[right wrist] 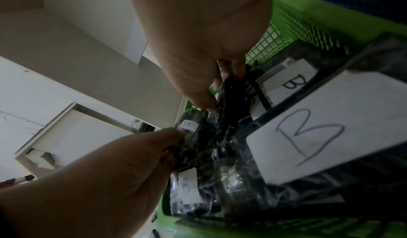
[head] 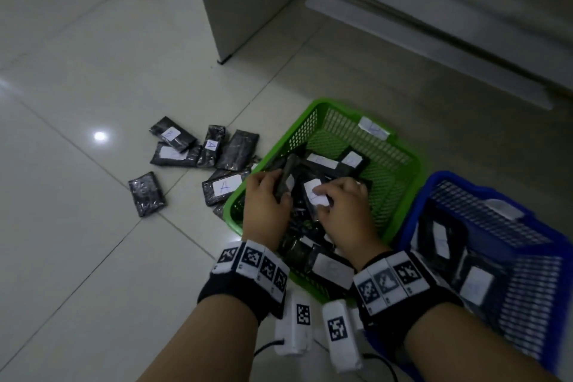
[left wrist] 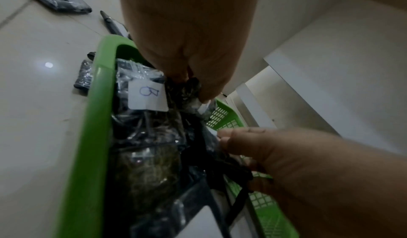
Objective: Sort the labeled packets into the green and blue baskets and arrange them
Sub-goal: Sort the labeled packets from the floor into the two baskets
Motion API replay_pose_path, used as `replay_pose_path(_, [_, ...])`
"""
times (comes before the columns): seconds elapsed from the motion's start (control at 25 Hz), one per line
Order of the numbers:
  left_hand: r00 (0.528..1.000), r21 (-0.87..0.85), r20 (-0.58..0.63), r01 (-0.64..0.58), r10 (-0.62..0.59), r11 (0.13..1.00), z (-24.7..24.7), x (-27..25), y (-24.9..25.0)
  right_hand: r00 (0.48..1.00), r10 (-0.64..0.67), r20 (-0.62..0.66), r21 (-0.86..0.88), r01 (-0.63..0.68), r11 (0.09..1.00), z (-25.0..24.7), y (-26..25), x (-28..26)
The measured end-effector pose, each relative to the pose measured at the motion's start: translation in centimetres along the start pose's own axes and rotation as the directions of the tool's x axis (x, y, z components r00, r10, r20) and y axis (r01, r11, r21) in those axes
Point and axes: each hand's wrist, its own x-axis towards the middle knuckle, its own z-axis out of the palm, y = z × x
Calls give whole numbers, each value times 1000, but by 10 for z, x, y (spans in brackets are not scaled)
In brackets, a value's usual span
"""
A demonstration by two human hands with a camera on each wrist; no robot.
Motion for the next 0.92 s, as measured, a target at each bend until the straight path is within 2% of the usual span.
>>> replay_pose_path(0.08, [995, 32, -87, -44, 46, 999, -5, 1, -6, 999, 14, -36, -18, -15, 1000, 1, -4, -2])
replay_pose_path(0.2, [977, -46, -204, -77, 66, 996, -27, 11, -20, 988, 18, -153, 44, -11, 999, 9, -23, -6])
replay_pose_path(0.32, [981, -121, -194, -18, -5, 993, -62, 31, -46, 967, -62, -249, 62, 79, 995, 25, -54, 3])
replay_pose_path(0.44, [994, -45, -103, -32, 27, 998, -88, 58, -82, 956, -171, -238, 60, 191, 980, 45, -91, 32])
replay_pose_path(0.52, [1000, 25, 8, -11, 11, 1000, -96, 74, -107, 961, -225, -158, 67, 238, 969, 58, -117, 58])
replay_pose_path(0.6, [995, 106, 99, -24, 13, 994, -95, 83, -125, 975, -222, -1, 5, 222, 975, 72, -131, 85])
replay_pose_path(0.68, [987, 173, 158, -29, 1, 985, -89, 88, -138, 976, -132, 175, -123, 154, 980, 88, -136, 112])
replay_pose_path(0.8, [979, 224, 198, 10, -56, 974, -85, 88, -147, 933, 0, 359, -239, 91, 967, 111, -137, 141])
replay_pose_path(0.92, [967, 225, 240, 34, -89, 974, -94, 87, -151, 901, 49, 431, -331, 108, 938, 123, -141, 150])
